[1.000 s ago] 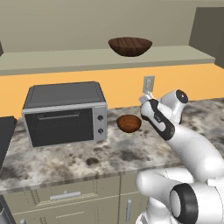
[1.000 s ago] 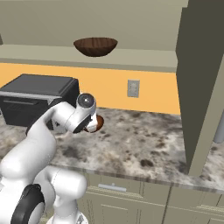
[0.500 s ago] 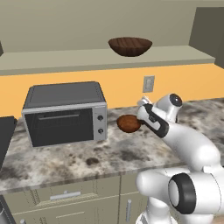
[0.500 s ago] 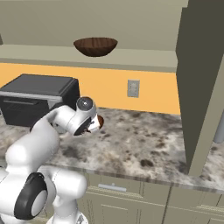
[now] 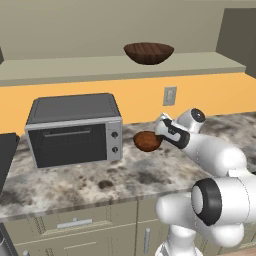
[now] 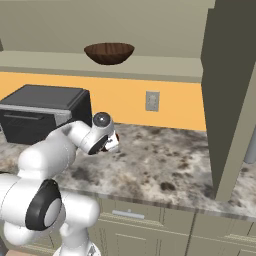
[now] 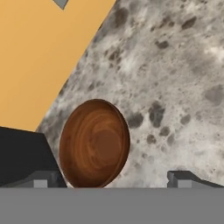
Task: Pick up the bowls on the counter and stack them on top of one another in the open cabinet. Place the smaller bowl on top of the larger bowl.
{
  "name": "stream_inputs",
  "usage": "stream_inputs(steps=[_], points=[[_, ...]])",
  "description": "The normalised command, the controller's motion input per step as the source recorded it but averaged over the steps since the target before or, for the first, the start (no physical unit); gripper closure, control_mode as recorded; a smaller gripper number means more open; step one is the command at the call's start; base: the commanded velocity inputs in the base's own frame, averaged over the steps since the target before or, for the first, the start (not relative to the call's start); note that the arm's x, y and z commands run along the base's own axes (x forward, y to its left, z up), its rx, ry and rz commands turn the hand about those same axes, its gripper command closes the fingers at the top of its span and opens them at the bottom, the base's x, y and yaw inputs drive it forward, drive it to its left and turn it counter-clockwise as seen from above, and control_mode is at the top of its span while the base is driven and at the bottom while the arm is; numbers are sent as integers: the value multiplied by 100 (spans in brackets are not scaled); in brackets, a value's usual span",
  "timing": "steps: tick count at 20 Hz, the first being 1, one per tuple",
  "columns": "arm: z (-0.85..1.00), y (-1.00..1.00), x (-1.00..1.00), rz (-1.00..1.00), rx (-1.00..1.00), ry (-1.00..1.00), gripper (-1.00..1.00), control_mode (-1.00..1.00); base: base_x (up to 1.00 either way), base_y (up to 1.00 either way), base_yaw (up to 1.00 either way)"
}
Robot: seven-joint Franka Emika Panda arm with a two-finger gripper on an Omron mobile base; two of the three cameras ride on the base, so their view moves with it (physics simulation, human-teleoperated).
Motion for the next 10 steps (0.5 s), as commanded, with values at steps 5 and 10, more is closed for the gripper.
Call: stream_inputs(steps=[5, 10], points=[[-28, 1, 25, 6, 0, 4, -100, -100, 0, 0, 0], [-25, 0, 18, 6, 0, 5, -100, -100, 0, 0, 0]])
